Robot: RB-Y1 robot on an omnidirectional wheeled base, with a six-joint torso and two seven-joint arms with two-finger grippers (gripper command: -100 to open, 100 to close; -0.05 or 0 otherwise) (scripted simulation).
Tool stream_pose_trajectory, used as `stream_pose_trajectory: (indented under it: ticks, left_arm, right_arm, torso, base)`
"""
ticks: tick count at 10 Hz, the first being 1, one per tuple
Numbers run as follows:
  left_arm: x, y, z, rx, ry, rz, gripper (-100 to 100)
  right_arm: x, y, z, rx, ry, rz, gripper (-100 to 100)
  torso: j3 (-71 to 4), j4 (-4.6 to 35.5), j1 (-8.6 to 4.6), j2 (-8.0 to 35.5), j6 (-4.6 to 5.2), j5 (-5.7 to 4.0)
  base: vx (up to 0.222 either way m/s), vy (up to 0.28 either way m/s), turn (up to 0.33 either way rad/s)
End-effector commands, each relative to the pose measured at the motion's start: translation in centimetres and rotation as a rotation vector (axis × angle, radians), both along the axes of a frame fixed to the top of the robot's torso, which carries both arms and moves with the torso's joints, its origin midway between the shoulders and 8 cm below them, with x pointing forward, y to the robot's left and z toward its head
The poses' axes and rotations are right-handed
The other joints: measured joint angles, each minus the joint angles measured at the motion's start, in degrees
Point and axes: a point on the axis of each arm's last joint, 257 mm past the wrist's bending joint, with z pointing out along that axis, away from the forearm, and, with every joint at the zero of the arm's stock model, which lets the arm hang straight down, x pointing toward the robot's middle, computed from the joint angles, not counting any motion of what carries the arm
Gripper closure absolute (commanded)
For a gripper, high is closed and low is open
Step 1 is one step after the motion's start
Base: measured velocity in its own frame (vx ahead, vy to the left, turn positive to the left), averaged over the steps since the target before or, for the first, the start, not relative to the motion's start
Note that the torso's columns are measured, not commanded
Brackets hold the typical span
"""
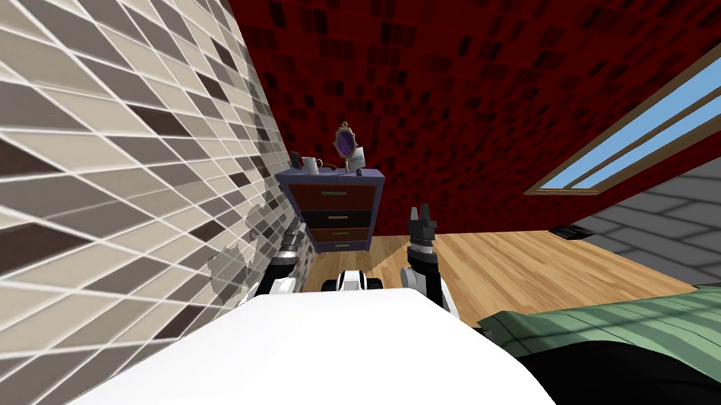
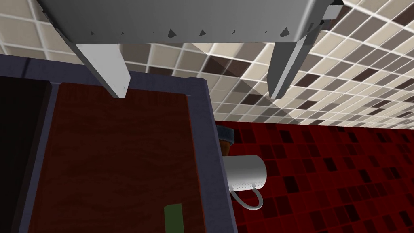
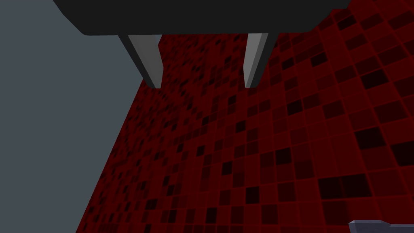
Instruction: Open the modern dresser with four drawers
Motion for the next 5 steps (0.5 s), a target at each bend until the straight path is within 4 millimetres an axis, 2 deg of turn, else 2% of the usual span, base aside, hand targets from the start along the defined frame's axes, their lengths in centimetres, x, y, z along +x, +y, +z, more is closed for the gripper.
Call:
stream_pose_trajectory:
  ticks: [1,2,3,4,5]
  left_arm:
    - [-0.1,0.5,-2.2,0.001,0.03,0.004,-100]
    - [-0.1,0.5,-2.3,0.001,0.033,0.005,-100]
    - [-0.1,0.8,-3.6,0.001,0.051,0.007,-100]
    - [-0.1,0.8,-3.6,0.001,0.051,0.007,-100]
    - [-0.1,1.0,-4.7,0.001,0.065,0.009,-100]
  right_arm:
    - [0.0,0.0,0.0,0.0,0.0,0.0,0]
    - [0.0,0.0,0.0,0.0,0.0,0.0,0]
    - [0.0,0.0,0.0,0.0,0.0,0.0,0]
    - [0.0,0.0,0.0,0.0,0.0,0.0,0]
    - [0.0,0.0,0.0,0.0,0.0,0.0,0]
  torso:
    - [0.09,0.04,0.0,0.17,0.0,-0.01]
    - [0.12,0.06,0.02,0.19,0.0,0.0]
    - [0.11,0.05,0.04,0.17,0.0,0.01]
    - [0.04,0.02,0.08,0.06,0.0,0.02]
    - [0.01,0.01,0.06,0.02,0.0,0.02]
  base:
    - [0.06,-0.004,-0.018]
    - [0.043,-0.005,-0.011]
    - [0.055,0.005,-0.024]
    - [0.053,0.004,-0.011]
    - [0.067,-0.008,-0.019]
